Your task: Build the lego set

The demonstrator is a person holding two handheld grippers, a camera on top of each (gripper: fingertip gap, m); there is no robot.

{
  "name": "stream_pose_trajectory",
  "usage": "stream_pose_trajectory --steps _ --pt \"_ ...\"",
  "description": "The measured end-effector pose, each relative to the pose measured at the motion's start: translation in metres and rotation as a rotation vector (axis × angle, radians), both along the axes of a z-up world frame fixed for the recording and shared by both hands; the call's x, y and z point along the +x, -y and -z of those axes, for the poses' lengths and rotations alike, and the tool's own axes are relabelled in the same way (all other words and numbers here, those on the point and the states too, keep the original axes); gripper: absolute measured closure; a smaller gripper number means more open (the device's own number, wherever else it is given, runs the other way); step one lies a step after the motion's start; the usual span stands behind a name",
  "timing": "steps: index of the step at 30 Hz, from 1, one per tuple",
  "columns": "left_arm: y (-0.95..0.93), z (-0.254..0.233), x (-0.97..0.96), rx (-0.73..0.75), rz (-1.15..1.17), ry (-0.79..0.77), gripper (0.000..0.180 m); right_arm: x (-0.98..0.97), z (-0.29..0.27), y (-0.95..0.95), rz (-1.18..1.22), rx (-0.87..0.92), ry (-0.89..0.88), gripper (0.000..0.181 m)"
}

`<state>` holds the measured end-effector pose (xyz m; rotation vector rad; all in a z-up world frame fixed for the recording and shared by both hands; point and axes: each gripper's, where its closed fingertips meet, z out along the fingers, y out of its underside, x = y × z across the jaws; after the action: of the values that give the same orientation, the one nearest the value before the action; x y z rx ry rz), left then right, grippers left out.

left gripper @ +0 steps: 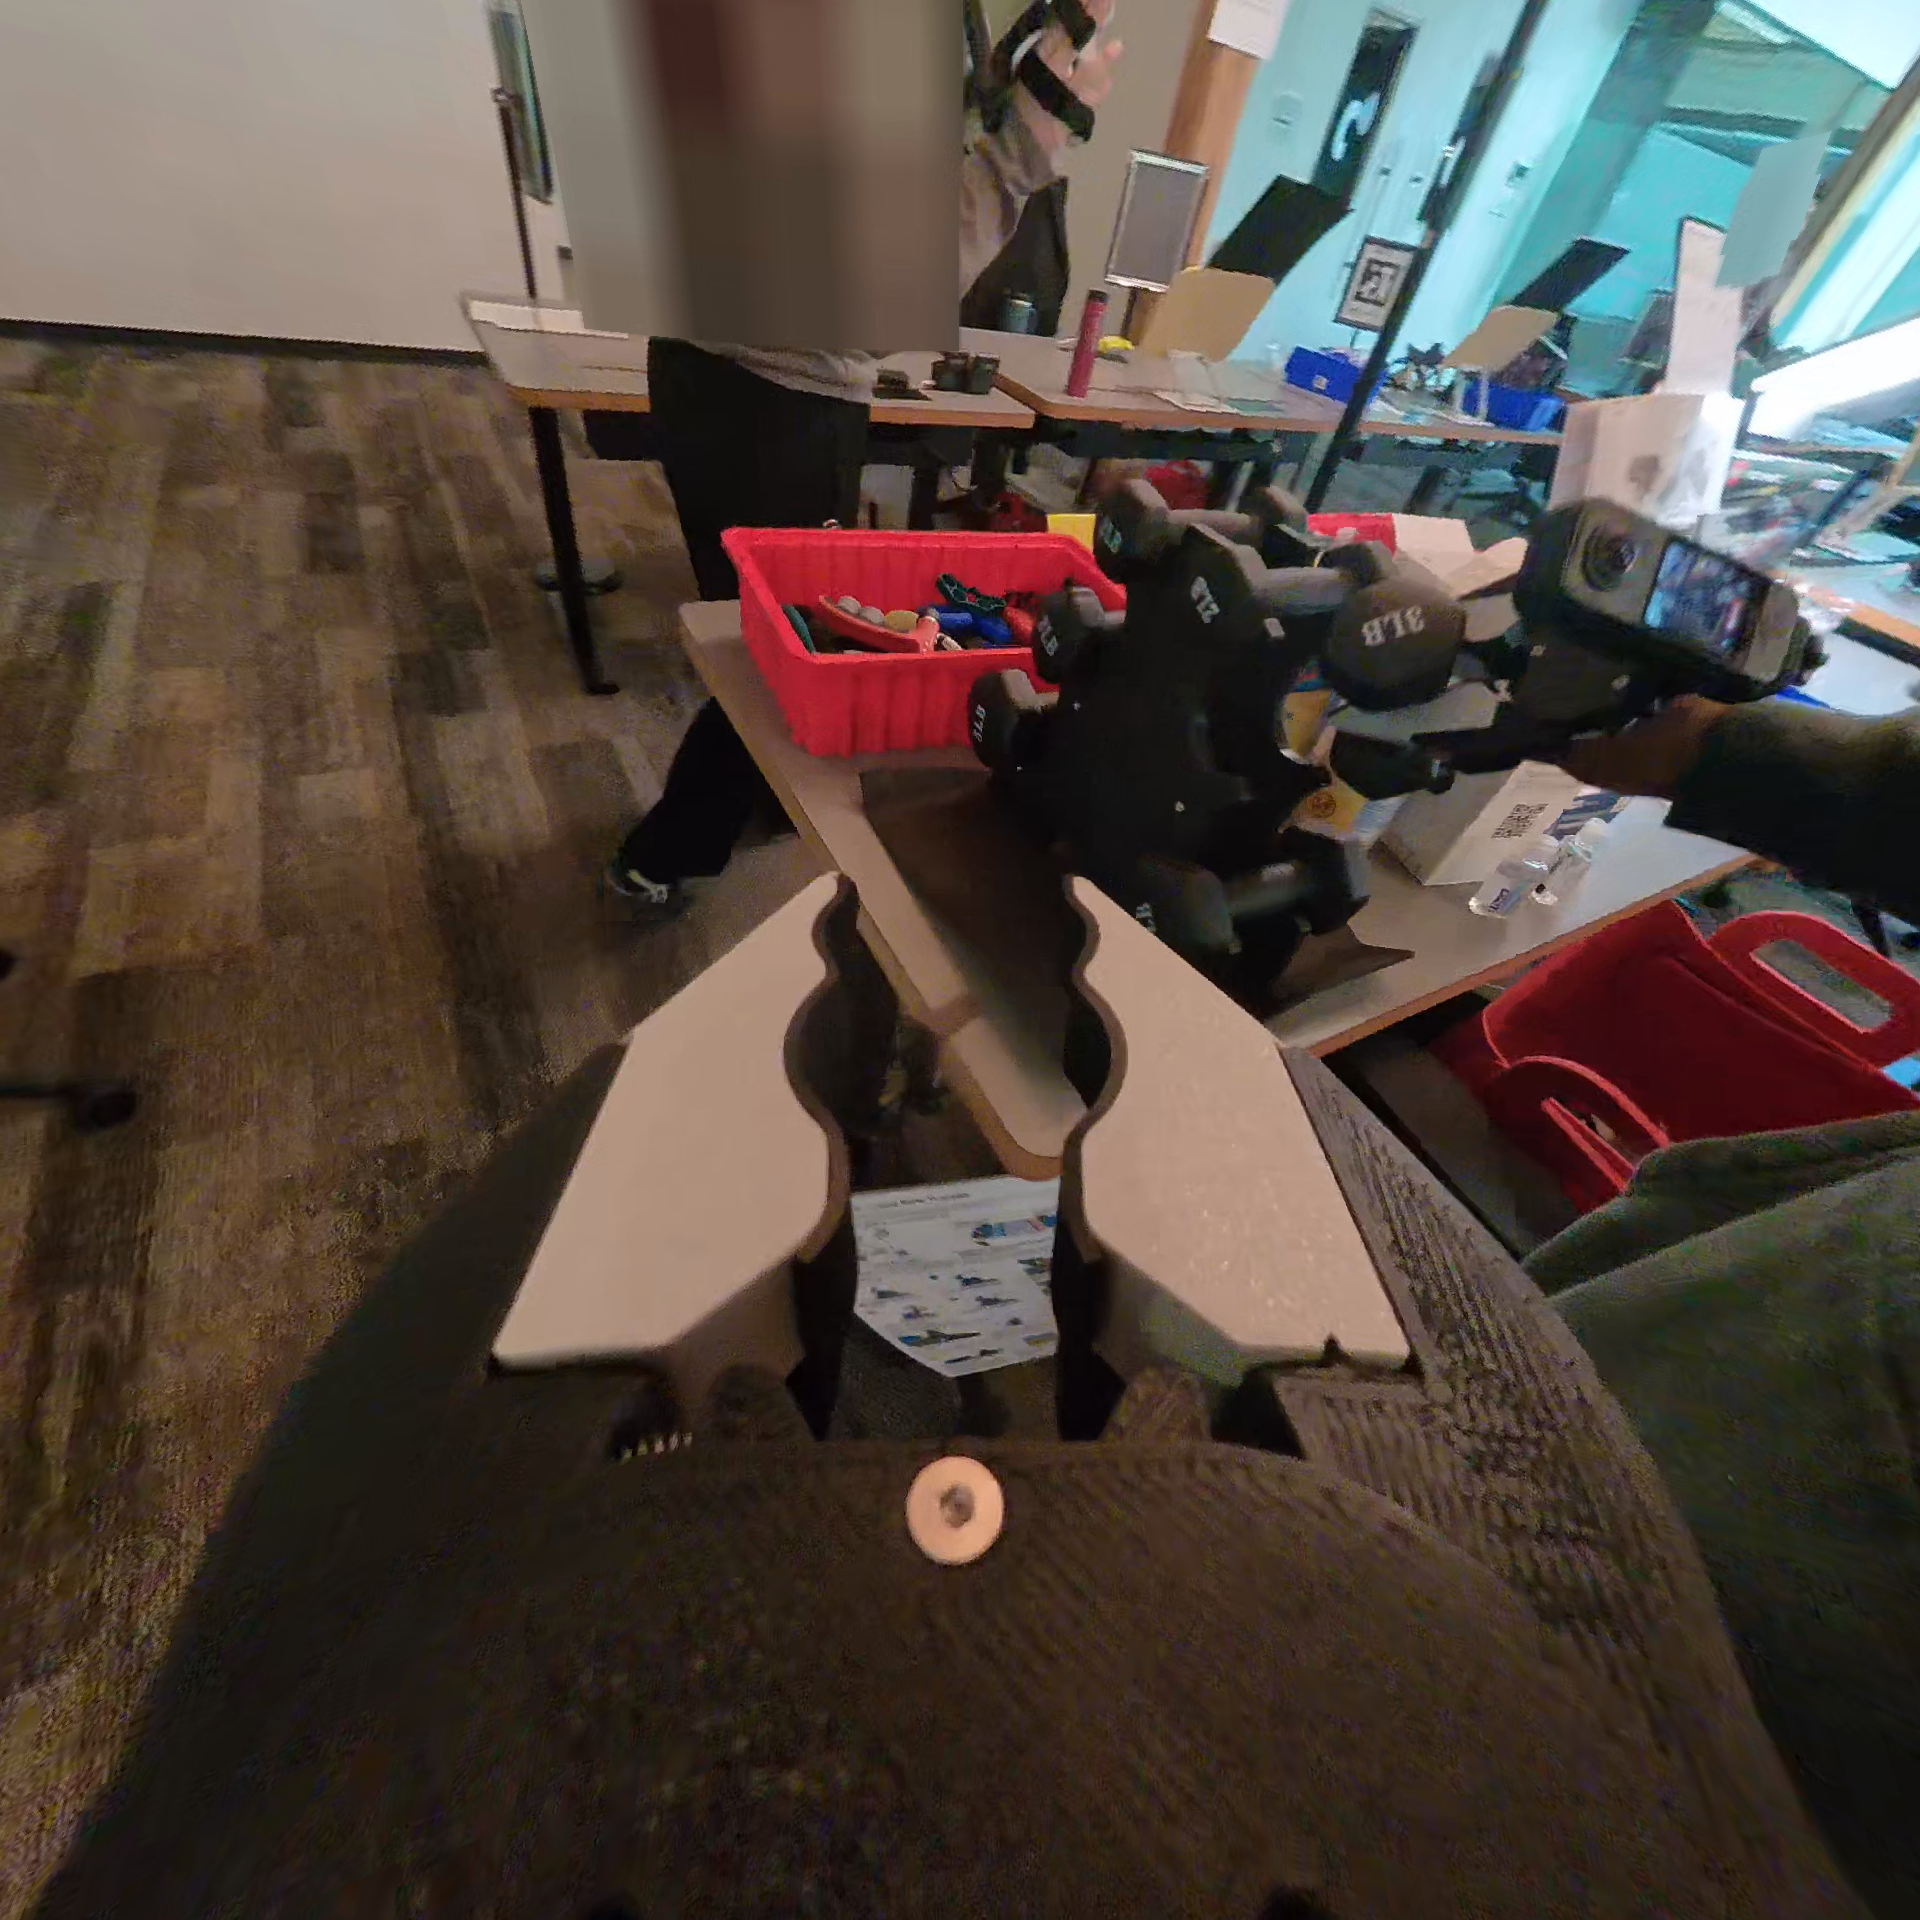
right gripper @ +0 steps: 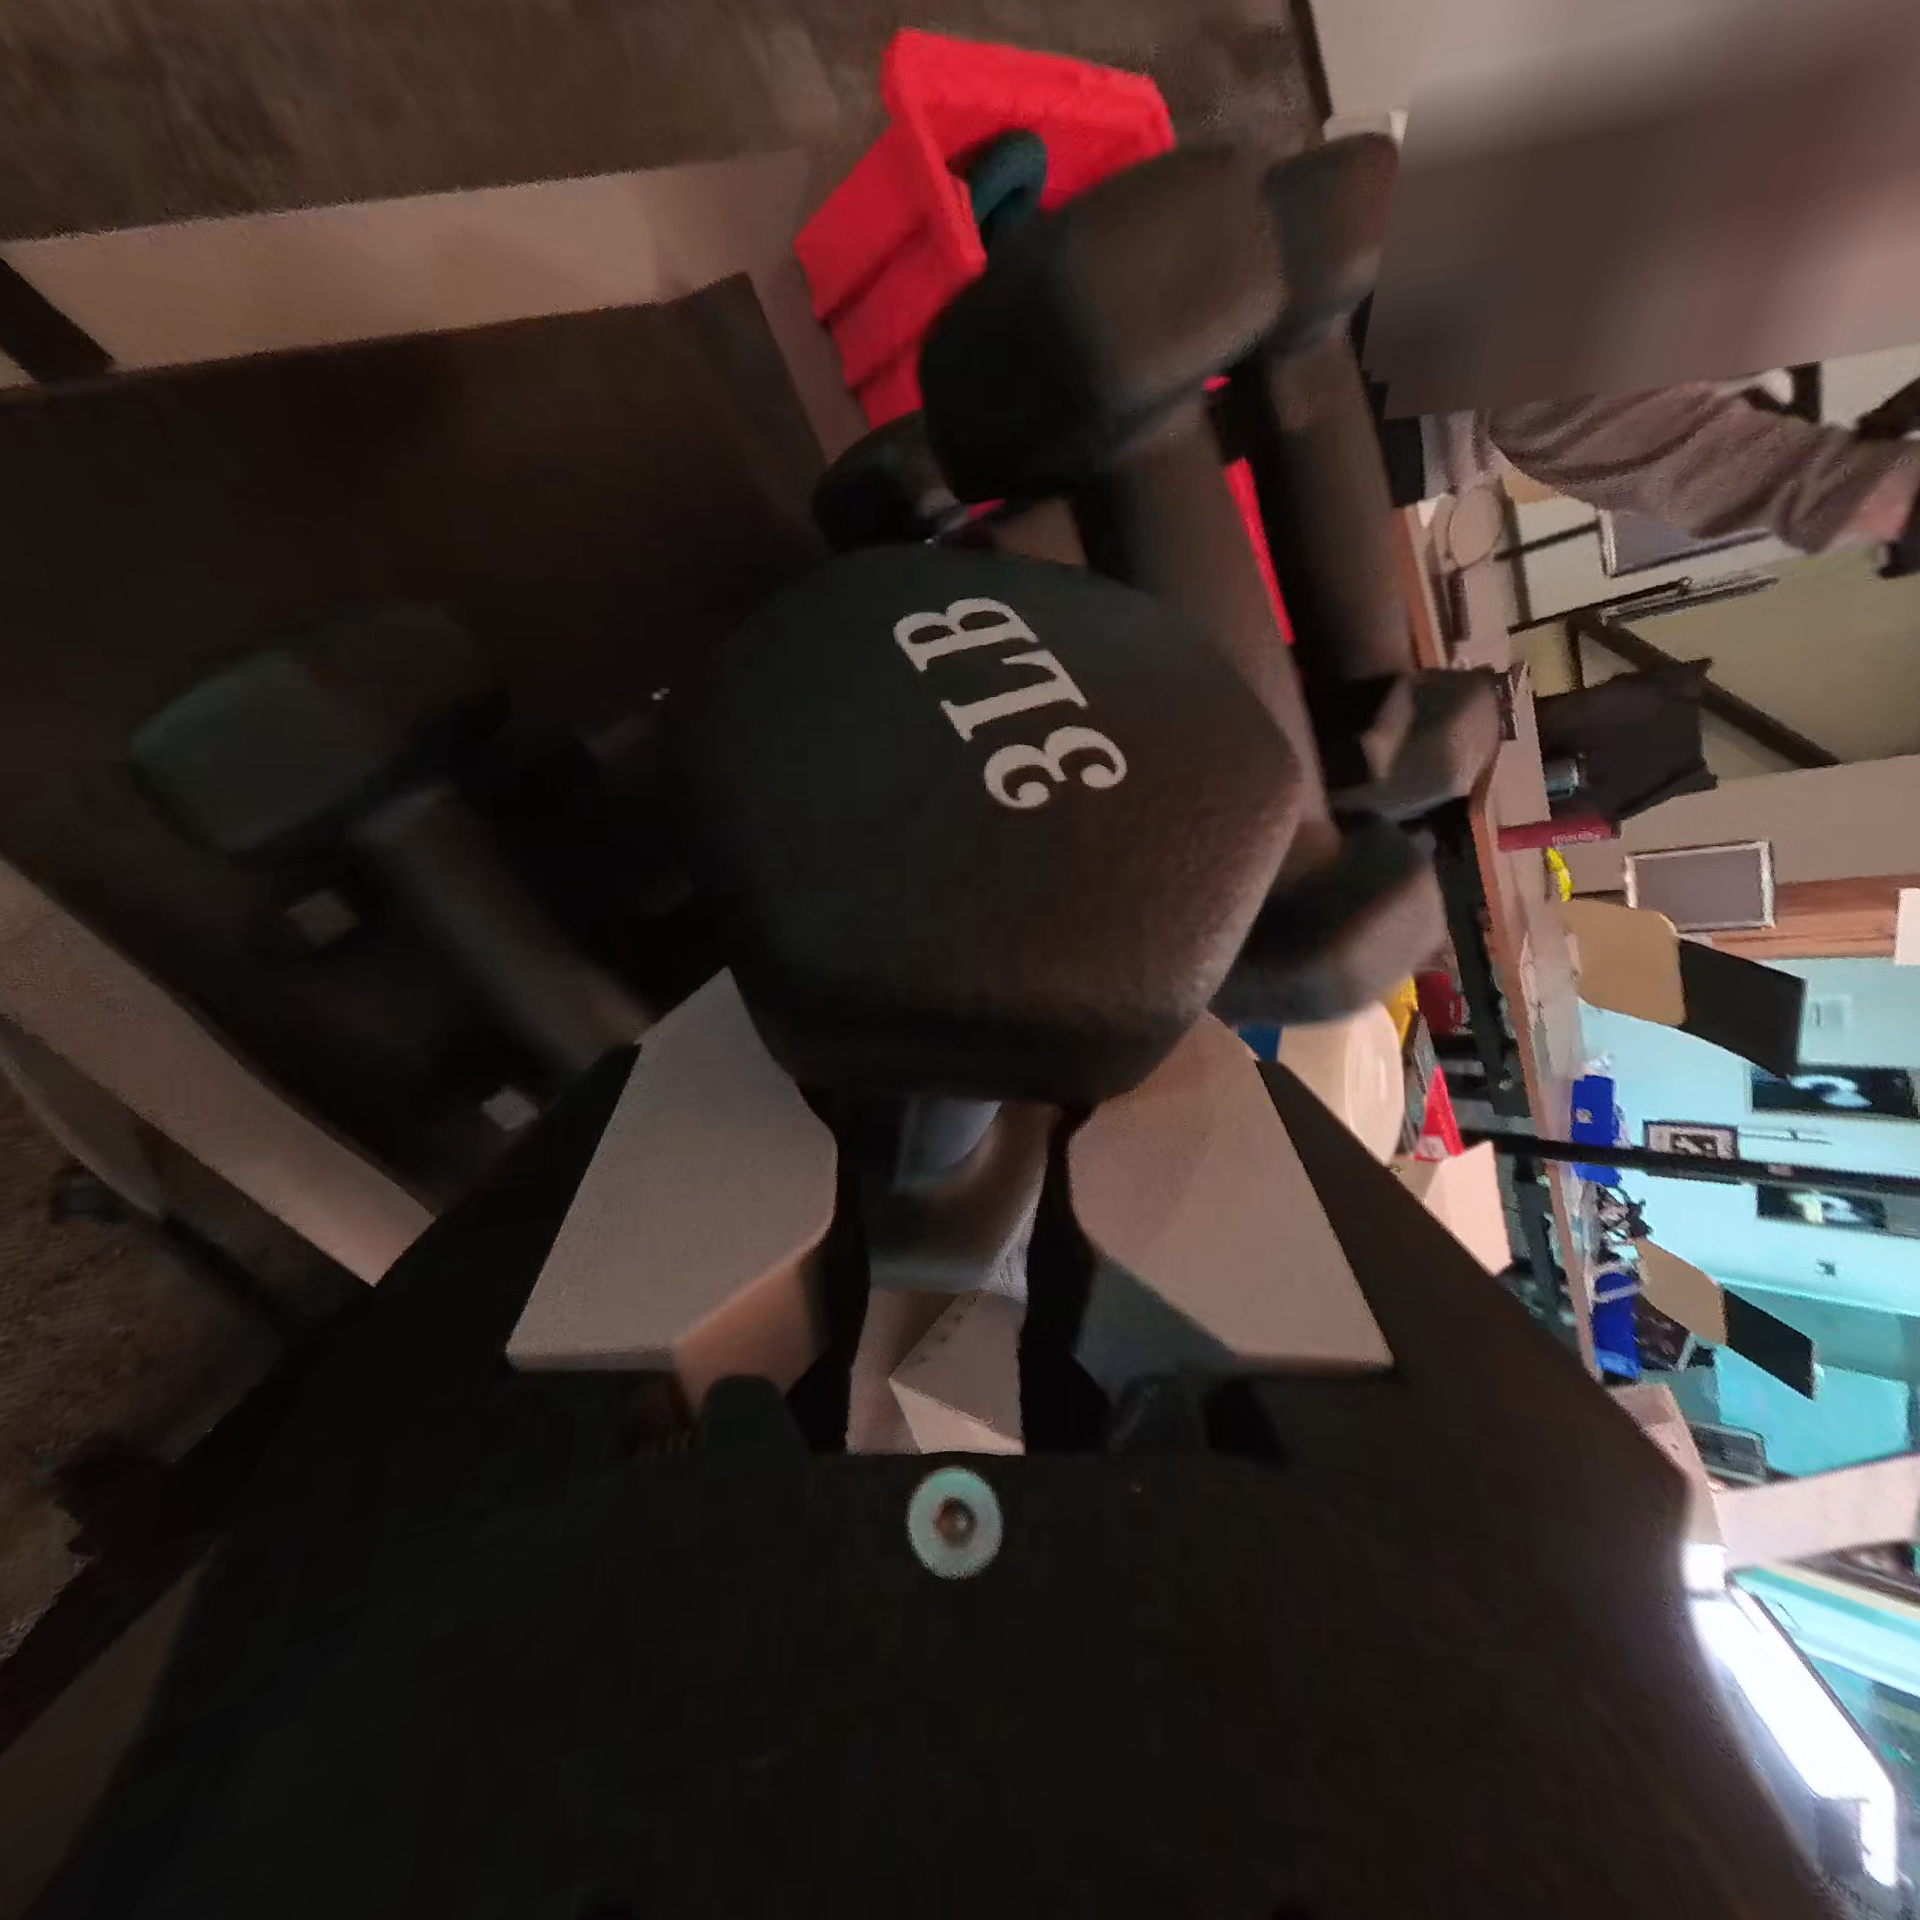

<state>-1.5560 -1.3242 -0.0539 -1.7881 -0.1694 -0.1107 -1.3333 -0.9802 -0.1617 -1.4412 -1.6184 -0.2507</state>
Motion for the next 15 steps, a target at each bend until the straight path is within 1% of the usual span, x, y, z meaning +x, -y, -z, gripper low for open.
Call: stream_pose_trajectory --steps 1,5,7,13,15 --pt "-0.005 -0.001 -0.014 0.000 0.019 0.004 0.143 -0.006 0.004 0.000 0.014 0.027 0.017 0.153" --pt "-0.022 0.002 -0.054 -0.011 0.097 0.023 0.143 -0.022 0.015 -0.001 0.023 0.112 0.118 0.152" --pt "-0.030 0.005 -0.067 -0.016 0.128 0.029 0.143 -0.023 0.025 -0.003 0.024 0.126 0.197 0.152" --pt "-0.056 0.007 -0.077 -0.012 0.204 0.056 0.143 -0.032 0.055 -0.007 -0.067 0.182 0.365 0.151" --pt "-0.063 0.009 -0.077 -0.016 0.225 0.068 0.143 -0.034 0.056 -0.010 -0.099 0.181 0.385 0.151"
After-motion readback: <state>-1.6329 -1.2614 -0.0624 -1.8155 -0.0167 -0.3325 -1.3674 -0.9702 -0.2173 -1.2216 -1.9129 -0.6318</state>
